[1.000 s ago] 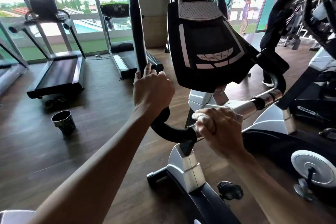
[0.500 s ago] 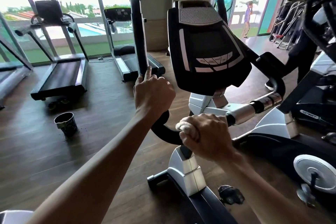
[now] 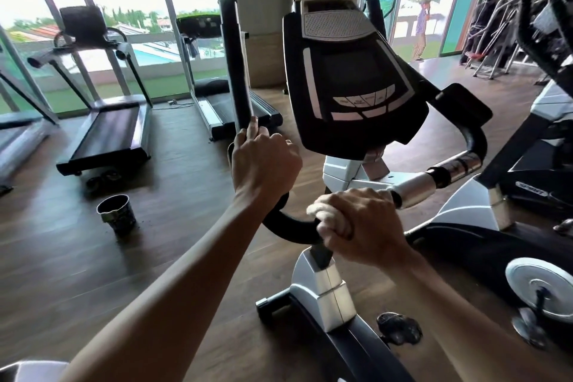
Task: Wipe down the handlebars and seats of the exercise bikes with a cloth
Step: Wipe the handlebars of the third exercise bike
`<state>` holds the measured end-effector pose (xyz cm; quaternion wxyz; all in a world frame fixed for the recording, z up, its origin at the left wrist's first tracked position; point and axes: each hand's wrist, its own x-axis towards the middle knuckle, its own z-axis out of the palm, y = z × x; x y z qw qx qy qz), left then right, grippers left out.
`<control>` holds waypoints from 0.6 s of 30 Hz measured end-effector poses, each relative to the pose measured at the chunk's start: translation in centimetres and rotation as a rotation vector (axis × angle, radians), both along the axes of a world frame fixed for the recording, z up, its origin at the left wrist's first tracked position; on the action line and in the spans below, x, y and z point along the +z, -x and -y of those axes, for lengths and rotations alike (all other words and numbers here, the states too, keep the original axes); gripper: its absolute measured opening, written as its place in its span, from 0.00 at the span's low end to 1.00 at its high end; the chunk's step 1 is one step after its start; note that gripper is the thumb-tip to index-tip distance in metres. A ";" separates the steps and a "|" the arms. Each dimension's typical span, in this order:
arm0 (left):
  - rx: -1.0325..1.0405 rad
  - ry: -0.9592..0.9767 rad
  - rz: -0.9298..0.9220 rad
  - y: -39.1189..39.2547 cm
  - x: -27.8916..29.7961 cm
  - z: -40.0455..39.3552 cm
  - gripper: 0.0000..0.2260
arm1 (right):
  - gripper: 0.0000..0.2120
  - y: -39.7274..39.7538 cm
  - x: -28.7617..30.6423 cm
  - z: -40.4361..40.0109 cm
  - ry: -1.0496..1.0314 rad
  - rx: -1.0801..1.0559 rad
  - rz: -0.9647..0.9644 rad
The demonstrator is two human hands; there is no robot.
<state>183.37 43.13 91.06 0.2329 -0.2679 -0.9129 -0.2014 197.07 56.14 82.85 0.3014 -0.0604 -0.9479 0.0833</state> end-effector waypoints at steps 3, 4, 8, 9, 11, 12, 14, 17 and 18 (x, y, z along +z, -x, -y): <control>0.004 0.017 0.002 -0.1 -0.1 0.0 0.27 | 0.14 -0.5 0.5 -4.7 0.085 -0.032 -0.065; 0.007 0.023 -0.005 -0.1 -0.2 0.0 0.27 | 0.13 -0.6 0.5 -5.3 0.100 -0.060 -0.094; 0.025 0.054 -0.011 -0.1 -0.2 -0.4 0.21 | 0.15 0.0 0.1 -3.3 0.150 -0.269 -0.101; 0.031 0.054 -0.016 -0.1 -0.2 -0.5 0.20 | 0.17 0.1 0.1 -2.1 0.155 -0.284 -0.082; 0.045 0.055 -0.034 -0.1 -0.3 -0.7 0.20 | 0.18 0.4 0.1 0.7 0.108 -0.289 -0.022; 0.051 0.057 -0.038 -0.1 -0.3 -0.7 0.20 | 0.19 0.6 0.1 2.4 0.071 -0.287 0.010; 0.048 0.057 -0.034 -0.1 -0.2 -0.7 0.20 | 0.17 0.7 -0.2 5.3 0.031 -0.223 -0.020; 0.005 0.101 -0.008 -0.3 0.2 -0.1 0.20 | 0.16 0.2 -0.4 4.6 -0.012 -0.059 -0.072; -0.031 0.126 0.007 -0.1 0.6 0.5 0.19 | 0.17 -0.1 -0.3 3.3 -0.033 -0.017 -0.065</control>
